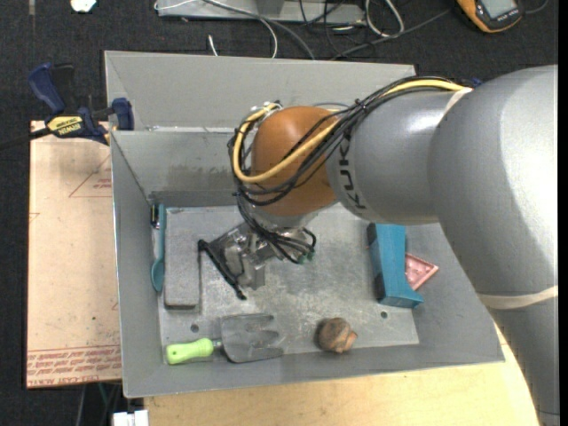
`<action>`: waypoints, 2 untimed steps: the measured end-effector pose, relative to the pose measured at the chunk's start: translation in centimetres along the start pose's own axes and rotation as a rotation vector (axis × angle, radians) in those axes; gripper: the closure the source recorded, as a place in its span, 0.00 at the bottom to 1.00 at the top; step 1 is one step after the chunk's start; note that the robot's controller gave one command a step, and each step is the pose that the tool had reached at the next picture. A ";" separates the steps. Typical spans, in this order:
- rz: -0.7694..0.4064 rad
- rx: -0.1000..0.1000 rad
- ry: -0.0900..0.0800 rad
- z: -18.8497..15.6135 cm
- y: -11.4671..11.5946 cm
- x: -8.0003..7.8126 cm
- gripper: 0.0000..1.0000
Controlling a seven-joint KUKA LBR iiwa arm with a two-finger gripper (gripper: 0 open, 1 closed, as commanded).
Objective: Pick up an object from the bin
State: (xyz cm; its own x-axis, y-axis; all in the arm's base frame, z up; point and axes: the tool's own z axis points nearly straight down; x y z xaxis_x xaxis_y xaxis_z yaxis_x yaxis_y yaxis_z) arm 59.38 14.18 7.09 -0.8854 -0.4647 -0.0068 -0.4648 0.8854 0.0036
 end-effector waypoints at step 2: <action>0.001 -0.002 0.007 -3.7 0.1 0.2 1.00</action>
Offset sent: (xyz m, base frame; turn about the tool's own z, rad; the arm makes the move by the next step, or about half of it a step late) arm 0.0002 0.0002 0.0836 -0.0004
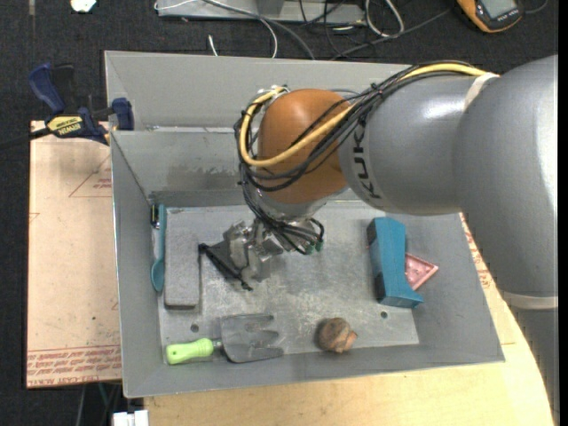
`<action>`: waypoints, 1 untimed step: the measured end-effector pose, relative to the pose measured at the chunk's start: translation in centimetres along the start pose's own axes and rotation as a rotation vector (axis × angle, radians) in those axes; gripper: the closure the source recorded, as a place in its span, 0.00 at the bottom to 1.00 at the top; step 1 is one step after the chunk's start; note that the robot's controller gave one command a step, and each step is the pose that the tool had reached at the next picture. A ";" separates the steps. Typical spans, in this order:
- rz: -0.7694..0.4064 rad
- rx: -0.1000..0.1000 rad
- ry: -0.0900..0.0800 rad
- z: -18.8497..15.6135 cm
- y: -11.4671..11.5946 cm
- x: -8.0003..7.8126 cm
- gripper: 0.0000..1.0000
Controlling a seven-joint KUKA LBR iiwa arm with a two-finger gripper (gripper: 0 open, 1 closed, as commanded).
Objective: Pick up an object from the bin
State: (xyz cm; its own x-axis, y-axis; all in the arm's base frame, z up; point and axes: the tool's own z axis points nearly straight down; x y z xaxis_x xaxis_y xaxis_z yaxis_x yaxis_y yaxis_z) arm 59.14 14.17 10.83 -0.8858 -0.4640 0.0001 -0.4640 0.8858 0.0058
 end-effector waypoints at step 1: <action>0.000 0.004 -0.010 -4.4 -0.1 -0.3 1.00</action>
Offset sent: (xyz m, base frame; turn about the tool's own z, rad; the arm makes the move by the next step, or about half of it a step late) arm 0.0018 0.0004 0.1119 -0.0001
